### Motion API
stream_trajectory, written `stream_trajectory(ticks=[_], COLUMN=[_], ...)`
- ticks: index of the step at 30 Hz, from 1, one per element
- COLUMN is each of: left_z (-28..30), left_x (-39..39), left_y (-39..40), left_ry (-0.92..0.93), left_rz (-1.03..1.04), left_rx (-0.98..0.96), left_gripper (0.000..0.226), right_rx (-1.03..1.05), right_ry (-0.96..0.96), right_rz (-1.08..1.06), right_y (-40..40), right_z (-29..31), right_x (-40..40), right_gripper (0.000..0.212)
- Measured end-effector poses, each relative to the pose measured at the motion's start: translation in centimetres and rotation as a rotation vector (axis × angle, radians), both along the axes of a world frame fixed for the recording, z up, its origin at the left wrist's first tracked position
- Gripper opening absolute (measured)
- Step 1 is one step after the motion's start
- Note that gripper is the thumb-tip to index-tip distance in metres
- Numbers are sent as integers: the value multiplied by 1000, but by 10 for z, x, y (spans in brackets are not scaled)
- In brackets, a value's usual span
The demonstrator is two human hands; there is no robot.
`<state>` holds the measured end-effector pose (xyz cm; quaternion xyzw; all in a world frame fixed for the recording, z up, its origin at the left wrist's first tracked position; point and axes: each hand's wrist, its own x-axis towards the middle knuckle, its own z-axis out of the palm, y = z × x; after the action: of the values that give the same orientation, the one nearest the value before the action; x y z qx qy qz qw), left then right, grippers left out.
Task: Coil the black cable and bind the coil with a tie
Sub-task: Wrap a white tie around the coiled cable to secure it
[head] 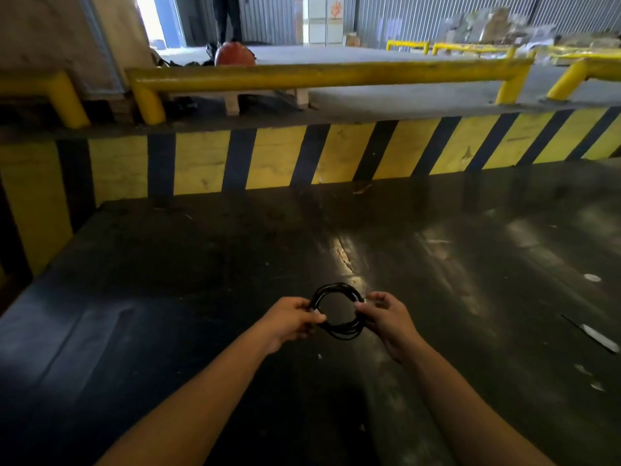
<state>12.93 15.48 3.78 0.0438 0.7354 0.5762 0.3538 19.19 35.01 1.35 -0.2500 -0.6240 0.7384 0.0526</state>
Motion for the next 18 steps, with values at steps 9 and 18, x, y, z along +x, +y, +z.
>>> stream_trajectory(ticks=[9,18], left_z=[-67,-110], left_x=[-45,-70], left_y=[13,14], left_ry=[-110,107], left_rz=[66,138], left_rx=[-228,-451], left_gripper=[15,23], right_rx=[118,430], right_ry=[-238,-281], right_rz=[41,135], right_y=[1,-16], right_z=[-84,-127], right_x=[-49,-80], right_gripper=[22,15])
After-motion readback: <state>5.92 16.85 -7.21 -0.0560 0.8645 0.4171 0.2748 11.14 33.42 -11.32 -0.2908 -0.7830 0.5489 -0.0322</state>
